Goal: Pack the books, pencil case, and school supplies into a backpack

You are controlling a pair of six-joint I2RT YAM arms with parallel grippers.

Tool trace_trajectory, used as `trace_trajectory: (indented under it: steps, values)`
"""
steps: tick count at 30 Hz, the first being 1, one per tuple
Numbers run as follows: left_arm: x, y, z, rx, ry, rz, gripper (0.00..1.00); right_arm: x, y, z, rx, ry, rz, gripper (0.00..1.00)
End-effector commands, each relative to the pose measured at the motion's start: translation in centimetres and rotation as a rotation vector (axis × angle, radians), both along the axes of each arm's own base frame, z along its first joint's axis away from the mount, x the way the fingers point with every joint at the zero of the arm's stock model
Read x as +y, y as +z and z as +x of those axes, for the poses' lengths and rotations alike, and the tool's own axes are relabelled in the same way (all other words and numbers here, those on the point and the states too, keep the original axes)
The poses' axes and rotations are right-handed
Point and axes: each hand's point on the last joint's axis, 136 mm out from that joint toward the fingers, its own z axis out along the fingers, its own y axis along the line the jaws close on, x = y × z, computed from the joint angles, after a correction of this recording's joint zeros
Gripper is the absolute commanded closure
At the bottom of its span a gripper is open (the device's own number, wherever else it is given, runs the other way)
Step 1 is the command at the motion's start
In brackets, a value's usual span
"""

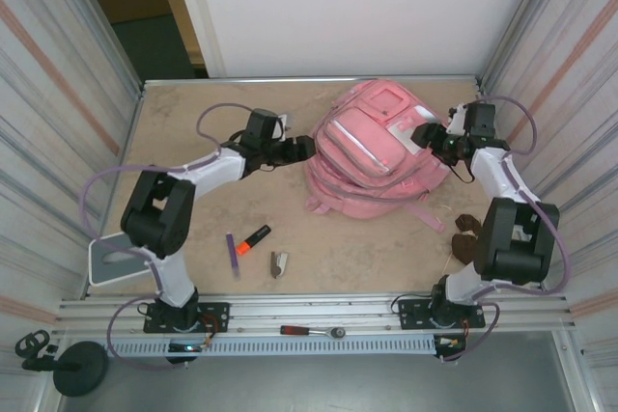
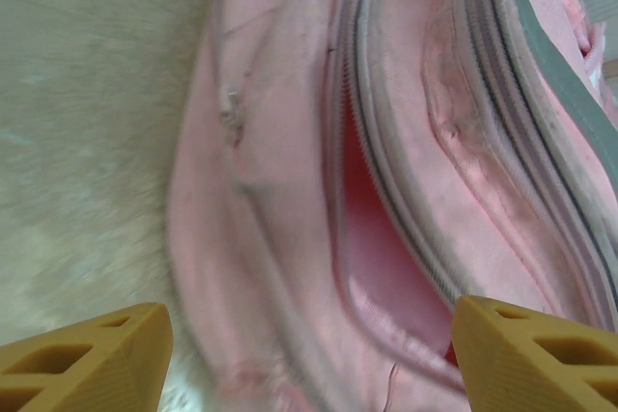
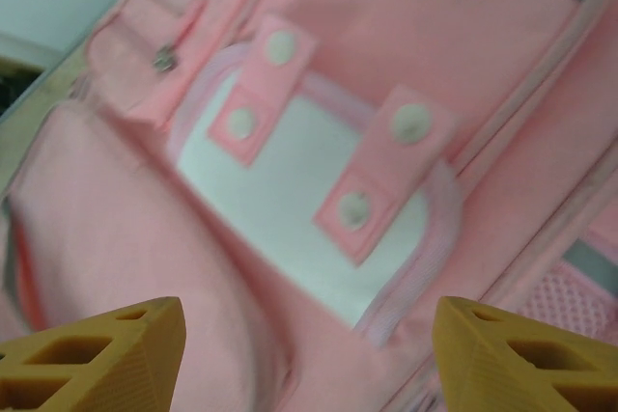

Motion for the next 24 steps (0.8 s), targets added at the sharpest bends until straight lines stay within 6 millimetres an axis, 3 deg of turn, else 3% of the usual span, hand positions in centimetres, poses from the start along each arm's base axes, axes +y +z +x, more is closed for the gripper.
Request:
trace_trajectory:
  steps: [1, 5, 9, 16, 21, 24]
  values:
    - [-2.9, 1.2, 0.7, 0.014, -0.069, -0.118, 0.23, -0.1, -0.5, 2.0, -0.002, -0.05, 0.04, 0.34]
    - [-4.9, -0.1, -0.5, 0.053, -0.127, -0.16, 0.29, 0.7, -1.6, 2.6, 0.024, -0.019, 0.043, 0.34]
    - [-7.2, -0.5, -3.6, 0.06, -0.213, -0.176, 0.36, 2.8, -2.7, 3.3, 0.058, 0.066, 0.042, 0.35]
    - [-11.3, -1.1, -10.6, 0.055, -0.371, -0.133, 0.36, 9.6, -3.6, 6.5, 0.089, 0.255, 0.056, 0.38]
    - [-14.2, -0.8, -15.2, 0.023, -0.48, -0.072, 0.35, 15.3, -2.8, 8.6, 0.079, 0.382, 0.057, 0.38]
    - [-15.2, 0.5, -17.4, -0.043, -0.55, -0.023, 0.33, 16.6, -1.9, 9.3, 0.077, 0.422, 0.013, 0.38]
